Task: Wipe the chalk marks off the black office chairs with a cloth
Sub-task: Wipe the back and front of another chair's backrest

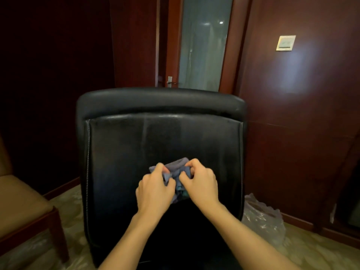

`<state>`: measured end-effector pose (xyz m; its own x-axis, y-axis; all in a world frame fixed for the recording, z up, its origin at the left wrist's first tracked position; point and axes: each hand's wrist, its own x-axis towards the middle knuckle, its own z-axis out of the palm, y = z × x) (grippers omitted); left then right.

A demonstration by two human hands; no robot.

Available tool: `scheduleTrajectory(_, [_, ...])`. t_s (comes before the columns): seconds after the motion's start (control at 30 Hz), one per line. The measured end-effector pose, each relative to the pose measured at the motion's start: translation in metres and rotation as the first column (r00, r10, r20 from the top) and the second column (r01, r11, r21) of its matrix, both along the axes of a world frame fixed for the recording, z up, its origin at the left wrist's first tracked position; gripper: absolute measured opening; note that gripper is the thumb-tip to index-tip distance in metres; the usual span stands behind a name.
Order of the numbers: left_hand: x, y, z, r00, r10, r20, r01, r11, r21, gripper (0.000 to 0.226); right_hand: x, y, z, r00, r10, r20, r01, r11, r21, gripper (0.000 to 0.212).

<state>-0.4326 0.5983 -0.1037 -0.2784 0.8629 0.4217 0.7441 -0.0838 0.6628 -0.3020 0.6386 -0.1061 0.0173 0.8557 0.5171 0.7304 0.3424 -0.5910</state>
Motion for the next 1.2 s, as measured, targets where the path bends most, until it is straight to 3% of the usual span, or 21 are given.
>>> scheduleTrajectory(0.13, [0.020,0.025,0.046,0.997,-0.069,0.040,0.061,0.983,0.174,0.017,0.023,0.018,0.052,0.993,-0.065,-0.102,0.078,0.988,0.130,0.023])
scheduleTrajectory(0.27, [0.057,0.060,0.087,0.991,-0.131,0.001,0.129,0.978,0.162,0.016,0.064,0.043,0.089,0.986,-0.154,-0.066,0.161,0.981,0.111,0.022])
scheduleTrajectory(0.37, [0.091,0.065,0.081,0.990,-0.115,-0.083,0.123,0.987,0.102,0.019,0.092,0.043,0.072,0.982,-0.191,-0.010,0.191,0.977,0.099,0.020])
scheduleTrajectory(0.53, [0.114,0.041,0.013,0.969,-0.163,-0.188,0.163,0.987,-0.016,0.036,0.122,0.011,-0.002,0.979,-0.195,0.056,0.189,0.977,0.097,0.022])
scheduleTrajectory(0.63, [0.119,0.024,-0.009,0.953,-0.231,-0.194,0.224,0.973,-0.058,0.028,0.136,-0.010,-0.032,0.989,-0.134,0.054,0.133,0.991,0.026,0.023])
scheduleTrajectory(0.73, [0.127,0.027,0.012,0.949,-0.254,-0.184,0.269,0.962,0.056,0.023,0.148,-0.006,-0.005,0.989,-0.146,-0.025,0.148,0.982,0.116,0.028])
scheduleTrajectory(0.87, [0.142,0.061,0.086,0.966,-0.242,-0.097,0.259,0.927,0.270,0.026,0.163,0.029,0.079,0.981,-0.167,-0.097,0.188,0.940,0.284,0.018])
scheduleTrajectory(1.03, [0.162,0.101,0.149,0.983,-0.155,-0.098,0.174,0.957,0.233,0.023,0.168,0.074,0.141,0.983,-0.155,-0.097,0.174,0.958,0.228,0.007])
scheduleTrajectory(1.2, [0.173,0.085,0.109,0.958,-0.179,-0.225,0.216,0.964,0.153,0.023,0.176,0.066,0.089,0.970,-0.143,-0.198,0.177,0.970,0.164,0.011])
